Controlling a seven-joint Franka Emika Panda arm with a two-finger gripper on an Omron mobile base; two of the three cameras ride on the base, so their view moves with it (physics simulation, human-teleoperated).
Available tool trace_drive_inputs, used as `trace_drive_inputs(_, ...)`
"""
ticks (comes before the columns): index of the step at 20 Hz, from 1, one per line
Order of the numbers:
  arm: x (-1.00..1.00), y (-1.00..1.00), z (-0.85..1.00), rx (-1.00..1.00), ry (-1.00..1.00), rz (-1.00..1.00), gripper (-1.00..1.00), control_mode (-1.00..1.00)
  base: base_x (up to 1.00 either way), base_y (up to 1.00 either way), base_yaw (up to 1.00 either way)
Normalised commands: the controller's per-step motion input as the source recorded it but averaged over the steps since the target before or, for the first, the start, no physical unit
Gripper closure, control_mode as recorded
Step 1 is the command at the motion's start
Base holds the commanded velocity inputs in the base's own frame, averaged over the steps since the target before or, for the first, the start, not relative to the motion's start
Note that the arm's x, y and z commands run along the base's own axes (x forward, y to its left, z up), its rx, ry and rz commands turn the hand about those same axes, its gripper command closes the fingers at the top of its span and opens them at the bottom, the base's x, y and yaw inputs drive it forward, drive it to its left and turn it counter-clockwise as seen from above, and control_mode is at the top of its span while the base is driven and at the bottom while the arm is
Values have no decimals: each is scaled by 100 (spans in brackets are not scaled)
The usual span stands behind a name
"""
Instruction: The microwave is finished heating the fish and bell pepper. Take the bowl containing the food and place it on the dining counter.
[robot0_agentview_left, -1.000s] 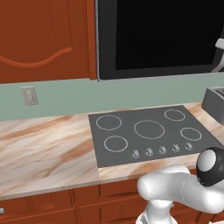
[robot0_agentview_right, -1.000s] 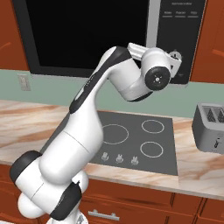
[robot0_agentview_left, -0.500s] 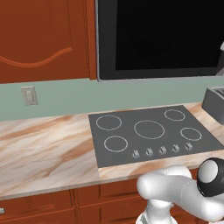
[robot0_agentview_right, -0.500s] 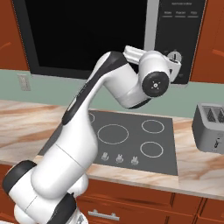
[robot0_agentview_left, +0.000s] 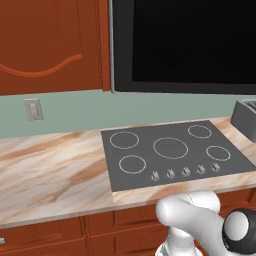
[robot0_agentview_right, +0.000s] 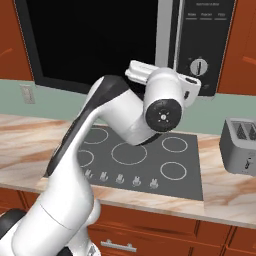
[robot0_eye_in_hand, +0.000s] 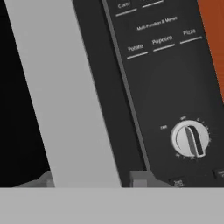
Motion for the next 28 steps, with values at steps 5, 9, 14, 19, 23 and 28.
trace_drive_inputs(5,-100,0,39,0,0,0,100,-100,0,0,0)
trace_drive_inputs(9,-100,0,42,0,0,0,100,-100,0,0,0)
trace_drive_inputs(14,-100,0,35,0,0,-1,100,-100,0,0,0)
trace_drive_inputs(19,-100,8,25,0,0,-3,100,-100,0,0,0)
trace_drive_inputs(23,-100,32,10,-2,3,-3,-100,-100,0,0,0)
trace_drive_inputs(28,-100,19,-12,-9,7,0,-100,-100,0,0,0)
